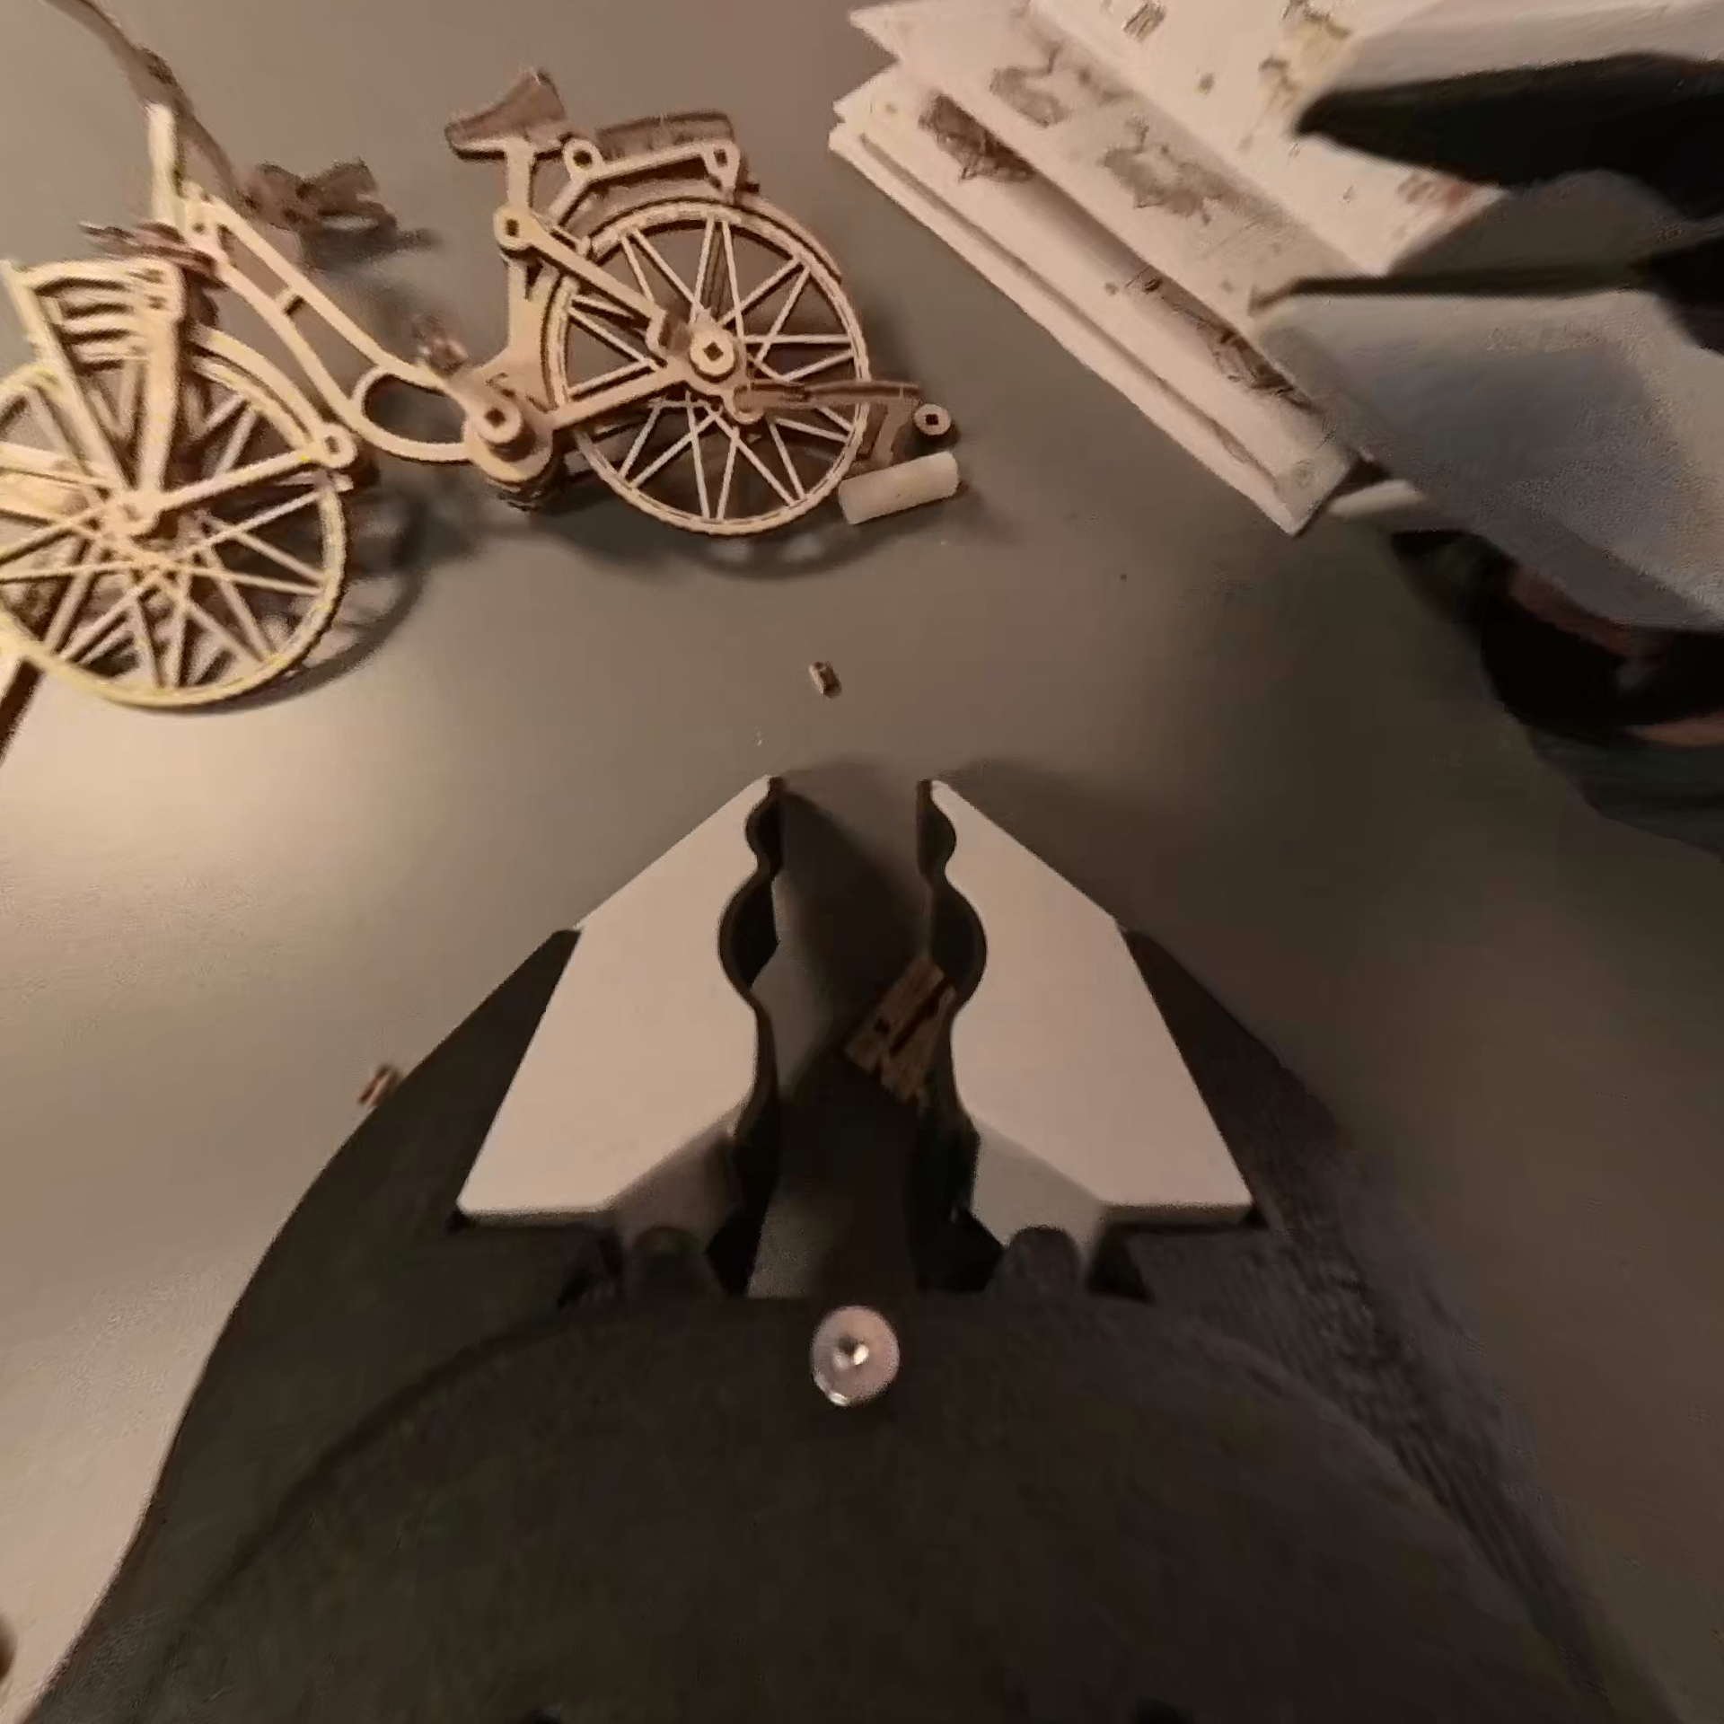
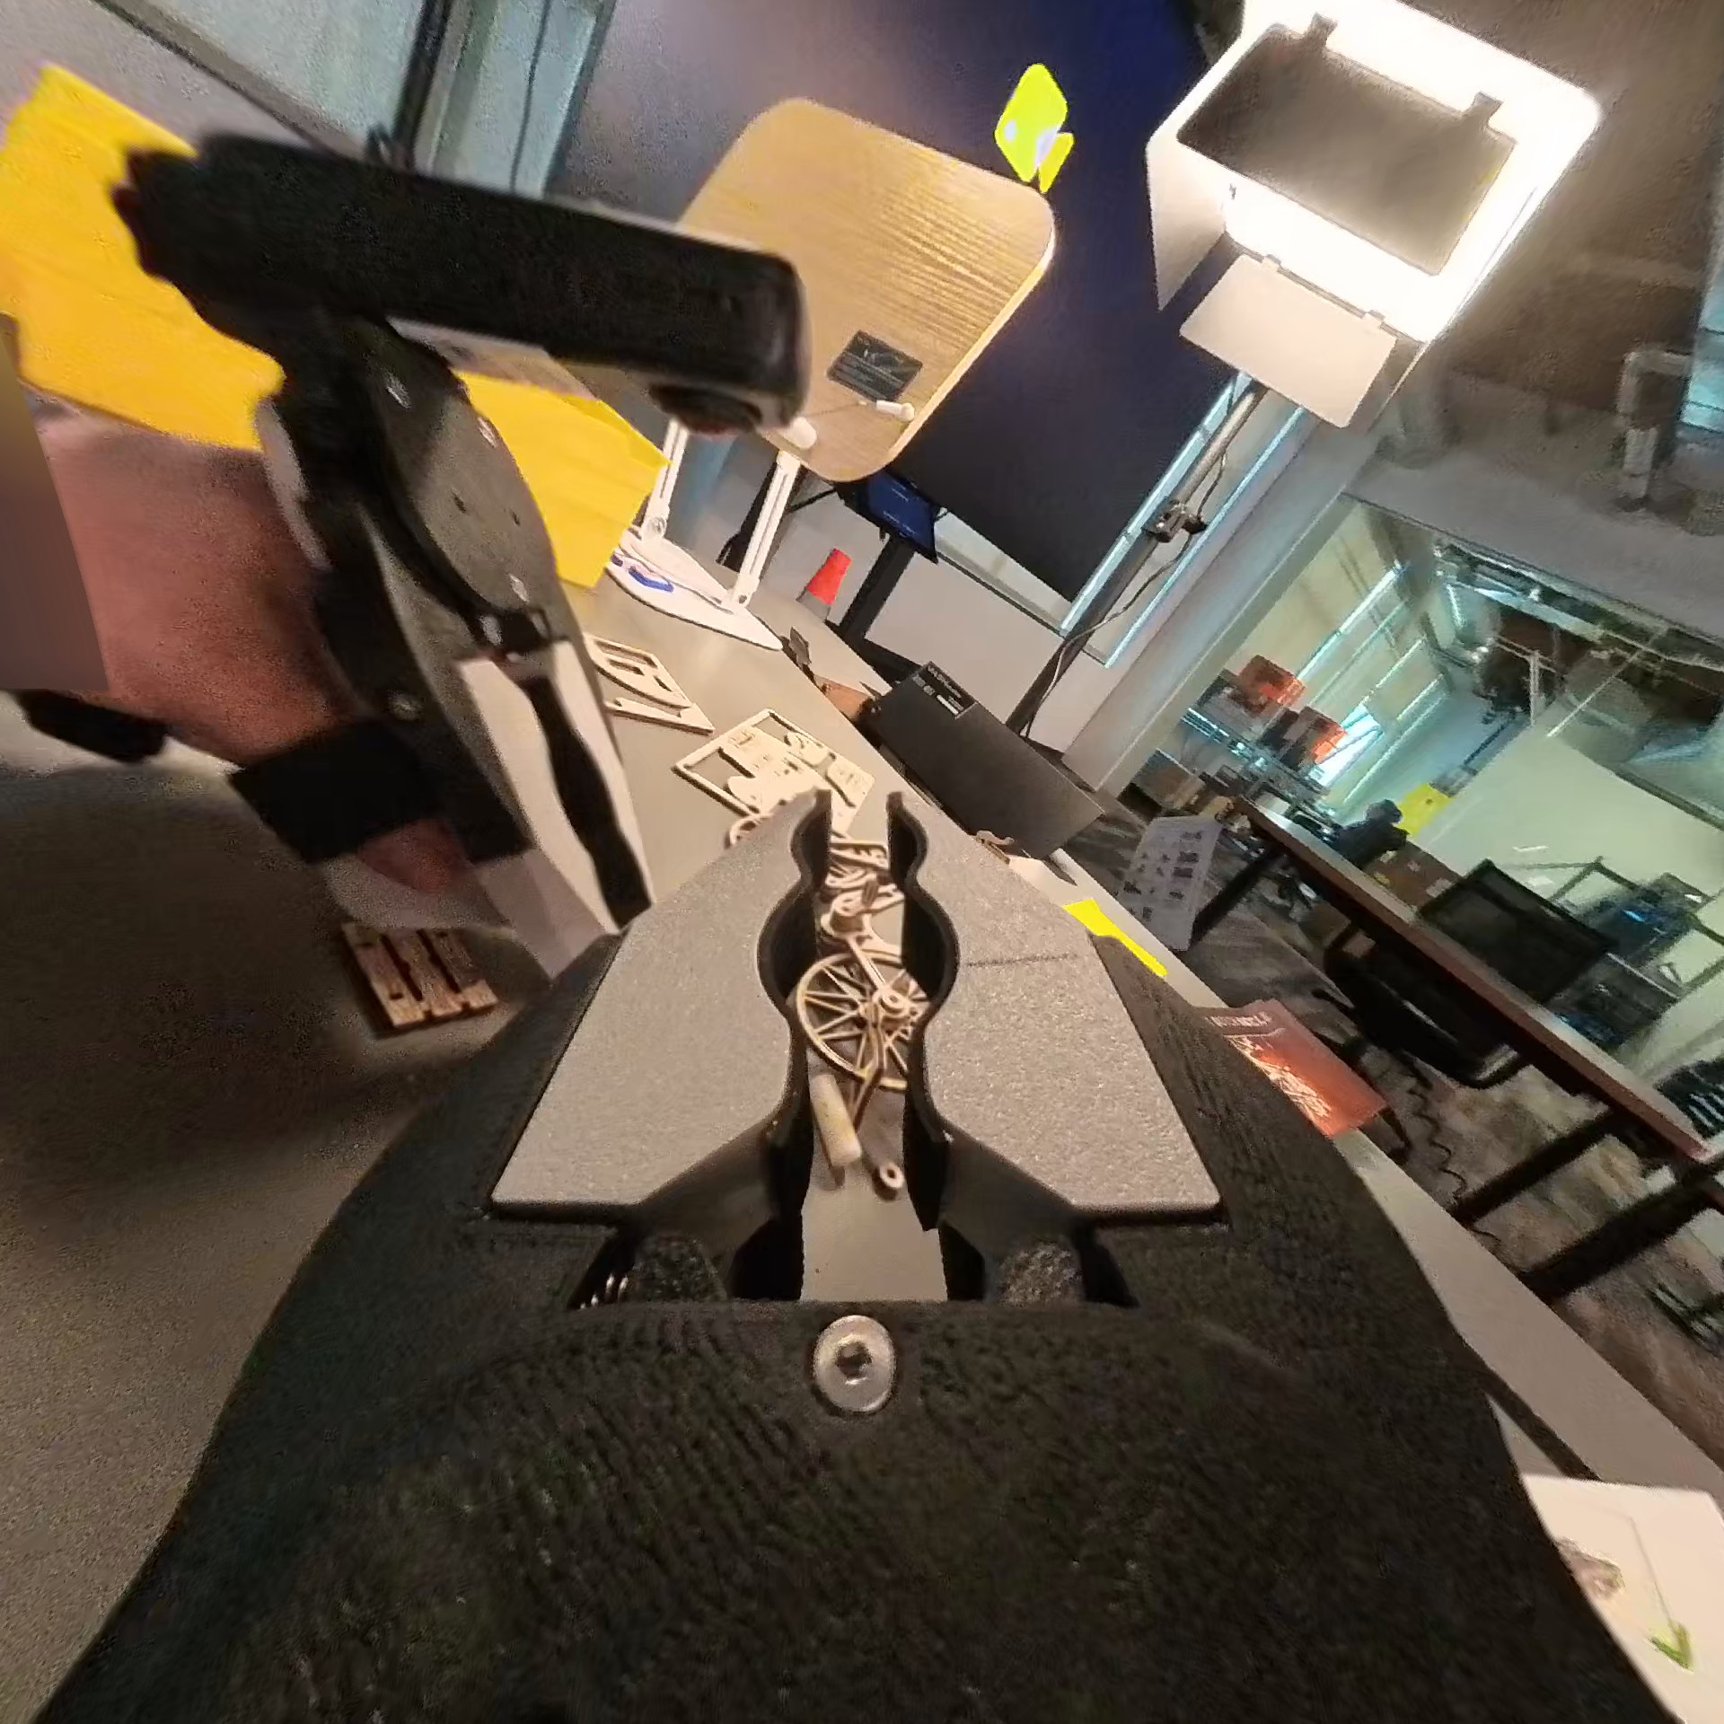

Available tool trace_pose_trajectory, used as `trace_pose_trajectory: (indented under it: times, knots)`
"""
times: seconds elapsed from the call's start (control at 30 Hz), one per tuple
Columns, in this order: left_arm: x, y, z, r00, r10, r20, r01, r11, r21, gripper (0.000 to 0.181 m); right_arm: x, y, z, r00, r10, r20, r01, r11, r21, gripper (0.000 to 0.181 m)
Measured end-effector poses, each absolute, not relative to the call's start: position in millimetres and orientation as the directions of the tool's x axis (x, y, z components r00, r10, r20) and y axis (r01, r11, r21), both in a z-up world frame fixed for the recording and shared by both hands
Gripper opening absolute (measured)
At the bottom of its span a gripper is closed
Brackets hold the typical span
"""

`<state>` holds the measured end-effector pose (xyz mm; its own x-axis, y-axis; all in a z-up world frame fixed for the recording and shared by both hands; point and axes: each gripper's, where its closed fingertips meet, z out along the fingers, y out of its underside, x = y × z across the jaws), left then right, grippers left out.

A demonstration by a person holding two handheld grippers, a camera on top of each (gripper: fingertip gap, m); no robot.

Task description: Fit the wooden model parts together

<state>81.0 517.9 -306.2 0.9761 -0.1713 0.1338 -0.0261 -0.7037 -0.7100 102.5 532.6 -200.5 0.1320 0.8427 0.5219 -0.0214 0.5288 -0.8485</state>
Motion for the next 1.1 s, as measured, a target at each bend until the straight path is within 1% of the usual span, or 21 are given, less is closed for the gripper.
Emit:
trace_pose_trajectory:
  times: [0.1, 0.17, 0.33, 0.47, 0.53, 0.6, 0.63, 0.67, 0.77, 0.8, 0.87, 0.9, 0.93, 1.0, 1.1]
  knots:
    - [86.7, 531.1, -306.6, 0.971, -0.178, 0.16, -0.012, -0.706, -0.709, 0.023, 105.1, 533.3, -197.4, 0.131, 0.859, 0.495, -0.047, 0.504, -0.862, 0.009]
    - [86.2, 536.1, -307.4, 0.976, -0.179, 0.127, -0.037, -0.702, -0.711, 0.017, 106.5, 535.7, -196.1, 0.137, 0.871, 0.471, -0.055, 0.482, -0.875, 0.01]
    - [82.9, 540.3, -309.3, 0.983, -0.183, 0.026, -0.114, -0.71, -0.695, 0.011, 109.5, 538.2, -192.6, 0.152, 0.882, 0.445, -0.075, 0.46, -0.885, 0.01]
    - [84.3, 544.2, -309.4, 0.981, -0.191, 0.02, -0.124, -0.709, -0.694, 0.009, 110.3, 538.8, -192.4, 0.153, 0.889, 0.431, -0.075, 0.445, -0.892, 0.01]
    - [87.2, 545.6, -309.5, 0.977, -0.214, 0.02, -0.141, -0.707, -0.693, 0.0, 111.3, 538.2, -191.7, 0.153, 0.892, 0.426, -0.079, 0.441, -0.894, 0.01]
    - [87.1, 545.8, -309.5, 0.969, -0.246, -0.012, -0.186, -0.7, -0.69, 0.0, 111.8, 538.8, -191.8, 0.15, 0.897, 0.415, -0.081, 0.43, -0.899, 0.01]
    - [87.6, 545.3, -308.0, 0.965, -0.263, -0.018, -0.199, -0.684, -0.701, 0.0, 112.1, 539.1, -191.7, 0.142, 0.905, 0.4, -0.086, 0.414, -0.906, 0.012]
    - [89.9, 544.9, -301.3, 0.96, -0.28, -0.011, -0.196, -0.643, -0.74, 0.0, 112.9, 537.8, -190.6, 0.124, 0.919, 0.374, -0.101, 0.387, -0.917, 0.013]
    - [91.0, 538.6, -272.7, 0.955, -0.292, 0.053, -0.111, -0.516, -0.85, 0.0, 117.0, 535.3, -184.5, 0.071, 0.958, 0.279, -0.159, 0.287, -0.945, 0.01]
    - [86.6, 536.4, -268.1, 0.958, -0.285, 0.037, -0.113, -0.494, -0.862, 0.0, 117.5, 537.9, -184.2, 0.072, 0.965, 0.252, -0.158, 0.261, -0.952, 0.011]
    - [89.1, 533.1, -267.4, 0.943, -0.331, 0.04, -0.135, -0.489, -0.862, 0.0, 118.3, 543.8, -183.8, 0.101, 0.967, 0.232, -0.151, 0.246, -0.957, 0.011]
    - [89.3, 533.7, -271.2, 0.938, -0.341, 0.053, -0.139, -0.515, -0.846, 0.001, 118.7, 545.1, -183.4, 0.118, 0.964, 0.239, -0.149, 0.255, -0.955, 0.011]
    - [89.7, 535.5, -276.7, 0.933, -0.352, 0.071, -0.147, -0.553, -0.82, 0.013, 118.8, 545.1, -183.1, 0.129, 0.959, 0.253, -0.145, 0.271, -0.952, 0.011]
    - [95.9, 540.0, -284.4, 0.893, -0.443, 0.084, -0.22, -0.592, -0.775, 0.028, 118.8, 543.9, -183.2, 0.139, 0.949, 0.282, -0.14, 0.301, -0.943, 0.01]
    - [103.8, 541.0, -285.3, 0.726, -0.687, -0.016, -0.459, -0.468, -0.755, 0.027, 119.7, 546.0, -182.7, 0.147, 0.95, 0.277, -0.142, 0.297, -0.944, 0.01]
